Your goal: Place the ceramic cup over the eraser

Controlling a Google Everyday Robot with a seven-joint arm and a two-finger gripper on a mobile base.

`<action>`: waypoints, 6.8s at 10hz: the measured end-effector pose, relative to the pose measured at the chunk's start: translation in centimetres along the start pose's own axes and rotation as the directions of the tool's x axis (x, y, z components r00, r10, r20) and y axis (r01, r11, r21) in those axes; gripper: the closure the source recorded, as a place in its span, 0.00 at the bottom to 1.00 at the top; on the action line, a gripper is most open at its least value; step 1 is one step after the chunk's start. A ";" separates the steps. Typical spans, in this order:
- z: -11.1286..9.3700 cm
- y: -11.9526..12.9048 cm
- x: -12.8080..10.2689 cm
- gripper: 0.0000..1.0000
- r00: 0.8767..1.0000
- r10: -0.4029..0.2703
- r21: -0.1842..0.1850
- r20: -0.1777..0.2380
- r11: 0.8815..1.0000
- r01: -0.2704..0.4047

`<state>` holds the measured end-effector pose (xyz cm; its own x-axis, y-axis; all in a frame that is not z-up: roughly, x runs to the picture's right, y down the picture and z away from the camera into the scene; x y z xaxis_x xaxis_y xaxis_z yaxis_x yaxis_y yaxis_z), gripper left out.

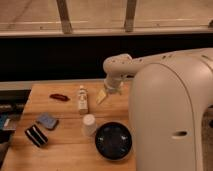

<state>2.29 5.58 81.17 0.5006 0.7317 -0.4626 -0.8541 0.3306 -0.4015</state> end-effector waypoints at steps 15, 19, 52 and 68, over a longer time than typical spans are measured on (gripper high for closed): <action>-2.5 16.1 2.2 0.20 0.930 -0.366 -0.061 0.025 0.928 0.367; 1.2 14.8 5.0 0.20 0.939 -0.343 -0.081 -0.005 0.937 0.341; 7.2 16.3 6.0 0.86 0.934 -0.346 -0.063 -0.087 0.938 0.341; -10.3 22.0 -5.4 1.00 0.837 -0.547 0.186 -0.024 0.820 0.541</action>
<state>-17.72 2.74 66.74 0.8895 0.4172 -0.1865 -0.4556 0.7782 -0.4322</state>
